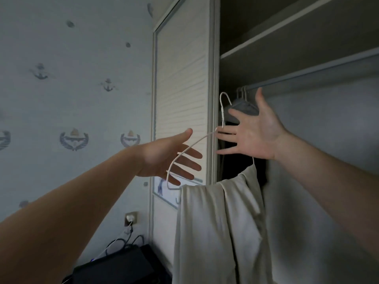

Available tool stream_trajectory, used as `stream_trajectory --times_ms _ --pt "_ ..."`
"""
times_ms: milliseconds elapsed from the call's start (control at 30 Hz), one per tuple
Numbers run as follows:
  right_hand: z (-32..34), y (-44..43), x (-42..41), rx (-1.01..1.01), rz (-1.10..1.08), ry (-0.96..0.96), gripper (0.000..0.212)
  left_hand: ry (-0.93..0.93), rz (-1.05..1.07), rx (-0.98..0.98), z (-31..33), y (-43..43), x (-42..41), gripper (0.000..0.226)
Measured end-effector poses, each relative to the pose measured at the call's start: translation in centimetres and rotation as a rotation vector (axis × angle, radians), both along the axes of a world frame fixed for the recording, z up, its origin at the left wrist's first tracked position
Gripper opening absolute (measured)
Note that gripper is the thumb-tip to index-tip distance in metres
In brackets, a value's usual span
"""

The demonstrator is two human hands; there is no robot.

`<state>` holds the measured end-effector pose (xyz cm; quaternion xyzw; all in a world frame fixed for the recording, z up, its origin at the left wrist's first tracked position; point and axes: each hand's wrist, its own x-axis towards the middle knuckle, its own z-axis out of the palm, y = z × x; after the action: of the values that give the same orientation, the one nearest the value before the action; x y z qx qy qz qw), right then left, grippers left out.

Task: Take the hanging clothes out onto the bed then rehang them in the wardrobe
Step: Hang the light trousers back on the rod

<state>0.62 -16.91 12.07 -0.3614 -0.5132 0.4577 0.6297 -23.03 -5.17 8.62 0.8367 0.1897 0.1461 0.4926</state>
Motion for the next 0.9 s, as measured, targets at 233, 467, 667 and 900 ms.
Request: stream_trajectory --times_ms 233,467,667,900 --pt "1.9 0.4 7.0 0.057 -0.209 -0.034 0.119 -0.012 -0.176 0.128 1.6 3.8 9.7 0.051" --pt "4.5 2.1 13.2 0.135 -0.469 0.001 0.117 -0.172 -0.229 0.151 3.8 7.2 17.8 0.036" --pt "6.5 4.4 17.9 0.154 -0.634 -0.004 0.112 -0.287 -0.205 0.181 5.5 8.9 24.7 0.033" --pt "9.3 8.3 24.8 0.184 -0.67 -0.042 0.108 -0.37 -0.117 0.244 7.7 11.1 32.6 0.034"
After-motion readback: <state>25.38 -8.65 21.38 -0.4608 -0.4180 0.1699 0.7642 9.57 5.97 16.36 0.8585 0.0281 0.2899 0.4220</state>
